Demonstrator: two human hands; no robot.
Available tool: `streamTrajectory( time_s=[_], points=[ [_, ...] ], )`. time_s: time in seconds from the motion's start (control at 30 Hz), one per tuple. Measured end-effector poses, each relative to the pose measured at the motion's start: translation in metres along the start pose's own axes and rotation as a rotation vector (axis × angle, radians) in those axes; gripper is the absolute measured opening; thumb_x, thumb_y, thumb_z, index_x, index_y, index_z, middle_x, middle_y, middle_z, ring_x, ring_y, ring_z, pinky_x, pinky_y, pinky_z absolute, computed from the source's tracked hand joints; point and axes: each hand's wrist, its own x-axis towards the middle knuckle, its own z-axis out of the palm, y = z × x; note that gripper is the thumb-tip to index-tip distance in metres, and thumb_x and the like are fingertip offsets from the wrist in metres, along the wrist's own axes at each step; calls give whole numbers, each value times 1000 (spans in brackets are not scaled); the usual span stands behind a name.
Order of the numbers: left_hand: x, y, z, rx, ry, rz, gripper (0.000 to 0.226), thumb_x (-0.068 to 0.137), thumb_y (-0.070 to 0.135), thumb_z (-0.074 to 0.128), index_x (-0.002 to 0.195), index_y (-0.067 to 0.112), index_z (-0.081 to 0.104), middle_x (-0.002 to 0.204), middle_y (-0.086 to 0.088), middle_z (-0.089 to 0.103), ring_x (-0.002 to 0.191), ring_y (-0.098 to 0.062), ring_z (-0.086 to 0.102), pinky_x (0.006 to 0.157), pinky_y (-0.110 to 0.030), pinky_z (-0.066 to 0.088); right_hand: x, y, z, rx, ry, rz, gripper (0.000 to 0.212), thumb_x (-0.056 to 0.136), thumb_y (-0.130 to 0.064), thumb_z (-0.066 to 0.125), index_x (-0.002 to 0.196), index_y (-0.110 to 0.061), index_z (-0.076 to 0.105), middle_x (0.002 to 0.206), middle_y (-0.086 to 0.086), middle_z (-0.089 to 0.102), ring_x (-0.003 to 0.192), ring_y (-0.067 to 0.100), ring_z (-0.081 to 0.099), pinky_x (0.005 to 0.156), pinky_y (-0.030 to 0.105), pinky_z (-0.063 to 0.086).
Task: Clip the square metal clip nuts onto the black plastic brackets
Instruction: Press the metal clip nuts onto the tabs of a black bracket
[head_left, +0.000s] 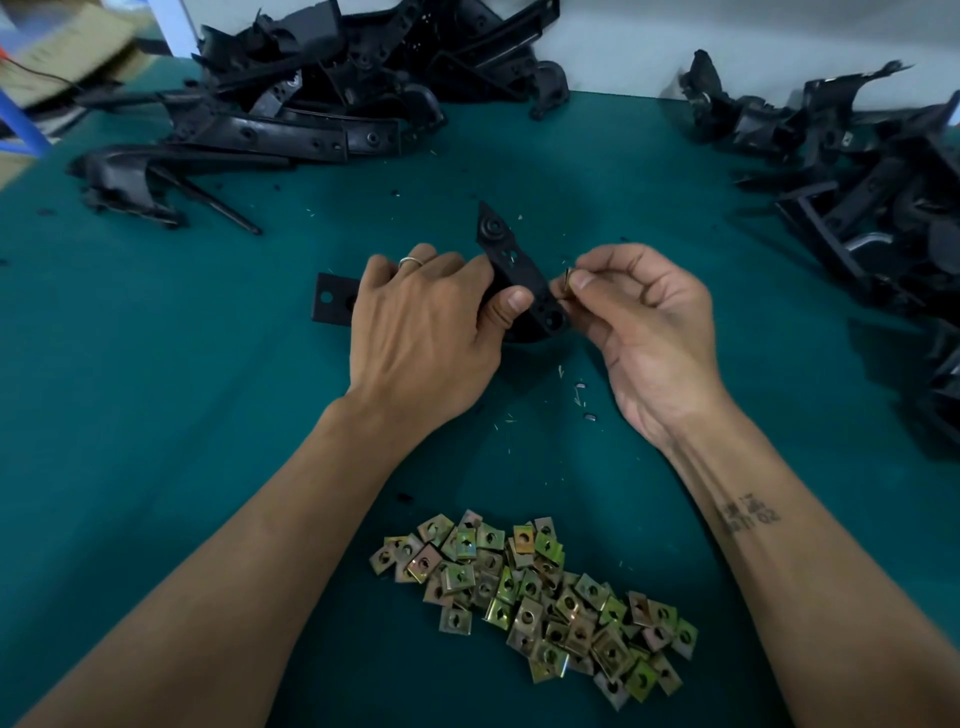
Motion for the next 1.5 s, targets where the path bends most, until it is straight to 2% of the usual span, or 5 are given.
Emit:
streamTrajectory(
  time_s=[0.23, 0.43, 0.83, 1.2, 1.5],
  points=[
    [0, 1, 0, 7, 16, 15, 53, 102, 58, 25, 93, 20, 61, 81, 0, 63, 84, -30, 55, 77, -42, 35, -3, 1, 4, 22, 41, 11, 12, 88, 7, 69, 91, -5, 73, 87, 17, 77, 84, 25, 75, 81, 33, 60],
    [-1, 1, -1, 41, 37, 4, 52, 102, 57, 27, 89, 20, 60, 80, -1, 63, 83, -30, 54, 76, -41, 32, -4, -1, 7, -44, 54, 25, 13, 88, 3, 72, 84, -9, 72, 77, 7, 75, 72, 16, 71, 71, 29, 61],
    [-2, 1, -4, 59, 55, -26, 54, 103, 59, 26, 88, 20, 62, 79, 0, 63, 82, -28, 55, 77, -41, 32, -8, -1, 12, -65, 70, 4, 17, 88, 7, 71, 81, -8, 69, 72, 5, 74, 73, 16, 70, 81, 36, 59],
    [-2, 0, -5, 70, 32, -32, 57, 102, 60, 24, 90, 20, 63, 83, 1, 65, 85, -28, 55, 79, -41, 32, -5, -6, 11, -62, -6, 70, 29, 86, 10, 71, 67, -12, 67, 75, 7, 75, 73, 16, 72, 76, 32, 62],
    [-4, -3, -4, 34, 39, 0, 55, 102, 60, 28, 87, 19, 61, 81, 2, 64, 84, -28, 55, 77, -41, 33, -4, -8, 3, -98, -80, 79, 32, 84, 9, 72, 66, -18, 73, 79, 11, 77, 78, 19, 75, 75, 31, 60]
  ],
)
